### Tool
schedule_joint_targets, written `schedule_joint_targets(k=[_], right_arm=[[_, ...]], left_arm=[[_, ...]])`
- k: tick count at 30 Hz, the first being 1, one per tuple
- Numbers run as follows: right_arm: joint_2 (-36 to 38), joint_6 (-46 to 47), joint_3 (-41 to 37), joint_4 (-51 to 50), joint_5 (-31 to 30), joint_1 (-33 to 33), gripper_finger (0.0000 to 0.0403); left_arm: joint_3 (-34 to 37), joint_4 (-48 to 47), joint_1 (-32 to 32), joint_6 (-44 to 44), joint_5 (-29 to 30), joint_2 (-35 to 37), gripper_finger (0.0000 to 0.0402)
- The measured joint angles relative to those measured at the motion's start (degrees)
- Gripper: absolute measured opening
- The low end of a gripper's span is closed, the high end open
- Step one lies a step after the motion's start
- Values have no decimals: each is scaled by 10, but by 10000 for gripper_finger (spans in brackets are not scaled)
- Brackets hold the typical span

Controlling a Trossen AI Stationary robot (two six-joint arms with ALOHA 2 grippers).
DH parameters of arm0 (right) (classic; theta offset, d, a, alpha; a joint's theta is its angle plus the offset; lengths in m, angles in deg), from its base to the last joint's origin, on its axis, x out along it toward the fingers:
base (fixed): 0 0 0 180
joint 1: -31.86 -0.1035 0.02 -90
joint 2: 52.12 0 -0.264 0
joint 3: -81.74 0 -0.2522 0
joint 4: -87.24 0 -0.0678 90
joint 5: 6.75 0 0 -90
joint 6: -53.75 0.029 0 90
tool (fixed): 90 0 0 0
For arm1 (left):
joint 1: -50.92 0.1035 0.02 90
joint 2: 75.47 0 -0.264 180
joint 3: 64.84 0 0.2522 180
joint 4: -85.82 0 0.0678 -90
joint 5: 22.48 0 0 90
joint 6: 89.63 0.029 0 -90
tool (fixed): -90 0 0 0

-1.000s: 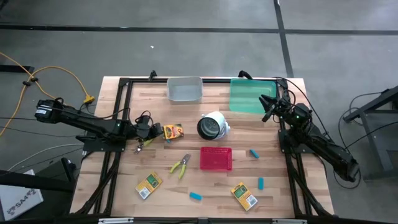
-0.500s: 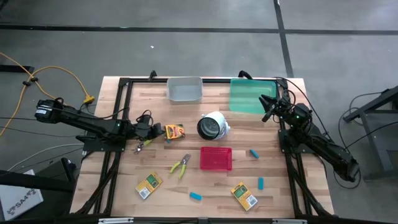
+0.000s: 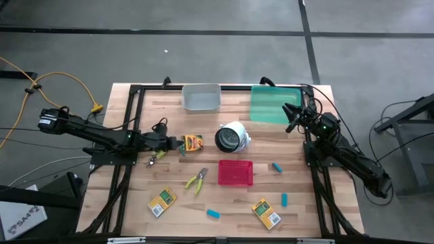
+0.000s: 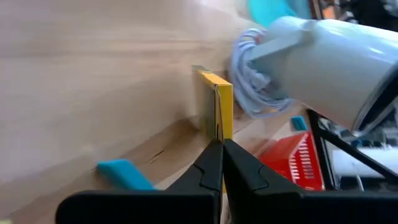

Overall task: Pick & Place School Supplies
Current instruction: Put the yellow crayon box into the green bin

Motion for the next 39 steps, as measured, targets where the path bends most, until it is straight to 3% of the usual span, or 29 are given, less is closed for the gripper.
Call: schedule_joint_targets(k=[6,15,27,33,39], right_arm=[[0,0,0,0,0,0,85],[0,0,0,0,0,0,85],[0,0,0,0,0,0,85],[0,0,0,0,0,0,85],[0,0,0,0,0,0,85]], left_arm=[[0,56,3,84,-15,0,1],[-1,73,74,177,-144,0,1],[-70,55,229,363,-376,0,1],[-139,-39,282,490,-384,0,1],[-210,-114,299,611,-340,0,1]])
